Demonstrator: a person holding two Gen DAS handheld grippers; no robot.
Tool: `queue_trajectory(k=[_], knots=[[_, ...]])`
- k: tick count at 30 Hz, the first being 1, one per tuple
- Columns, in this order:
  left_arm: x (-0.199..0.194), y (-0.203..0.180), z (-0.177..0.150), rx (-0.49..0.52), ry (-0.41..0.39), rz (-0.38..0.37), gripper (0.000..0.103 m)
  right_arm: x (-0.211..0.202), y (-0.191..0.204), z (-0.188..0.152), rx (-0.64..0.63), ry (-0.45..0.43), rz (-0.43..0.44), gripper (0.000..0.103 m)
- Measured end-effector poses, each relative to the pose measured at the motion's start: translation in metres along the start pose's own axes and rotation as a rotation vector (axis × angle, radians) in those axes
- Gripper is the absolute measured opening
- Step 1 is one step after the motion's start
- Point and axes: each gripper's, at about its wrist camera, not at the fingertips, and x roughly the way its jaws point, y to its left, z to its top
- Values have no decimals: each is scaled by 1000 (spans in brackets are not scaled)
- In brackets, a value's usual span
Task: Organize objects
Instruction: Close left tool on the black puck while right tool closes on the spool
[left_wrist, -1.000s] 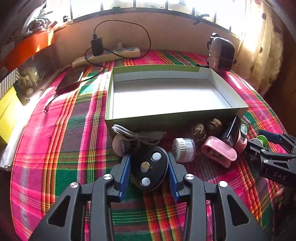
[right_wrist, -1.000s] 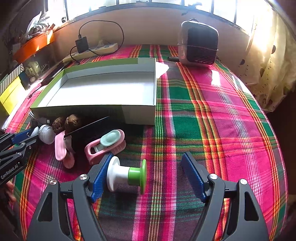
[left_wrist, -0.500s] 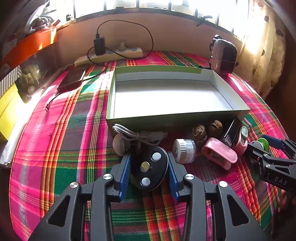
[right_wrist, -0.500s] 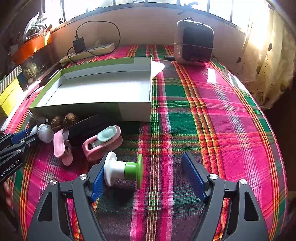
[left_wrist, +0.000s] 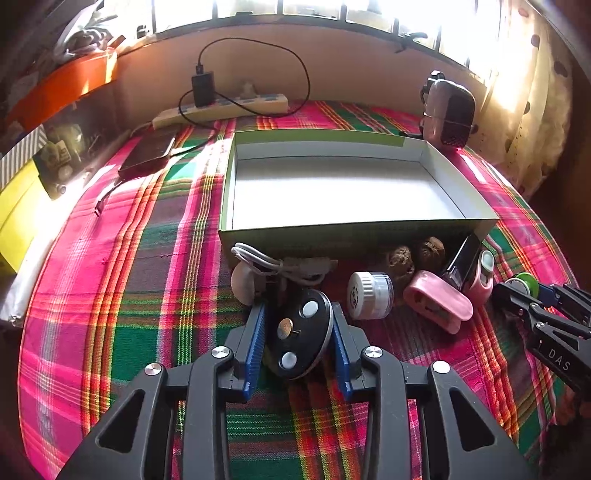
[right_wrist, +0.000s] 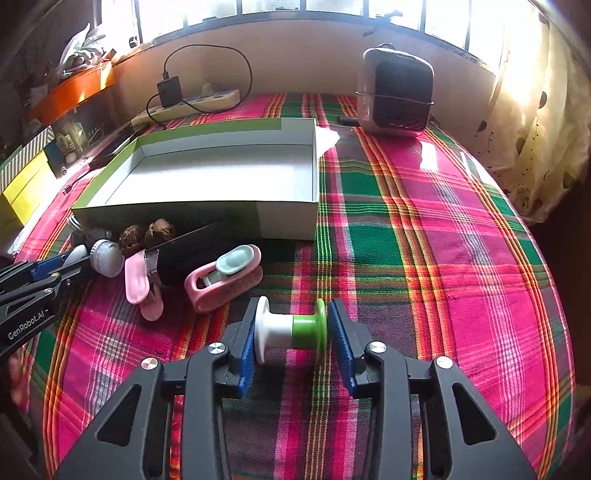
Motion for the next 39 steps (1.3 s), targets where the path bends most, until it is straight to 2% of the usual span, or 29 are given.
queue_trajectory(k=[12,19,31,39], knots=[[-5,1,-4,-11,5,-3,31,-1,1,-1,5,0,27,33],[-19,3,0,-16,-26,-11,31,-7,4,3,-8,-15,50,33],[-40,-2,23,3,-77,-37,31,-20,8,24,-29,-62,79,33],[-36,-2,45,1,-79,-64,31,-22,14,48,-54,-86,104,33]])
